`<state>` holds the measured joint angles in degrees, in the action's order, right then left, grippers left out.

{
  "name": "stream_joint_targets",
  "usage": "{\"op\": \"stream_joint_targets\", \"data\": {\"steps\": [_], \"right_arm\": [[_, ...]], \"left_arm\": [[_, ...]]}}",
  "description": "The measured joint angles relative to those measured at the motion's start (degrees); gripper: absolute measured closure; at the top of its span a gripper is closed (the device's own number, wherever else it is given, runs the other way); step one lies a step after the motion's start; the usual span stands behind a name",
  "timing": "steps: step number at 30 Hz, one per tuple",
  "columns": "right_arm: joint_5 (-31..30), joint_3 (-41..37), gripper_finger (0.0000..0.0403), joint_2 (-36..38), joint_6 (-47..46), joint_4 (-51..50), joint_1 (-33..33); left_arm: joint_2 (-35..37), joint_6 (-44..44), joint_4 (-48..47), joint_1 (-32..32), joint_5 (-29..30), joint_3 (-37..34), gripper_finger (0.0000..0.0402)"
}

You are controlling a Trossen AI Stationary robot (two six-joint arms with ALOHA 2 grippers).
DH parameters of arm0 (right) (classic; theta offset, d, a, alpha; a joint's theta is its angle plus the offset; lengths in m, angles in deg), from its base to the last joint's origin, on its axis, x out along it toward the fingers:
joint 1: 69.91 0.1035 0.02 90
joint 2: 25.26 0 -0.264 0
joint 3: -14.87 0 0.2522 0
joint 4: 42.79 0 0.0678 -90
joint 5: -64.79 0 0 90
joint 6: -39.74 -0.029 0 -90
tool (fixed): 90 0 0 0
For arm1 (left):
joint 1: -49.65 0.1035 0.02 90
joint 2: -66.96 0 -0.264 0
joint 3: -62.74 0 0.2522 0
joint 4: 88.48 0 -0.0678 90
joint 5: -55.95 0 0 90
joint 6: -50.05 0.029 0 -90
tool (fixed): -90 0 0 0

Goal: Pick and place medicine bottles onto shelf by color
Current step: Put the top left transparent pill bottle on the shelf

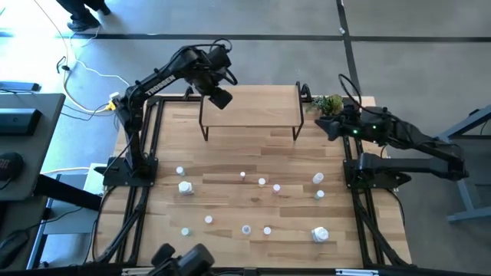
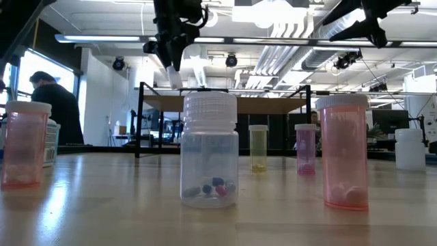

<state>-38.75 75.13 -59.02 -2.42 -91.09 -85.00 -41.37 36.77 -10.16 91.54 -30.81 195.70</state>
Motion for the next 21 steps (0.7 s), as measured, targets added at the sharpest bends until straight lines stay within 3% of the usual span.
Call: {"op": "stream_joint_targets", "data": {"steps": [21], "right_arm": [[1.62, 0.00, 0.0206, -0.35, 1.73, -0.04, 0.00]], "left_arm": [[-3.50, -4.12, -1.77, -1.79, -1.14, 0.02, 0.0268]]}}
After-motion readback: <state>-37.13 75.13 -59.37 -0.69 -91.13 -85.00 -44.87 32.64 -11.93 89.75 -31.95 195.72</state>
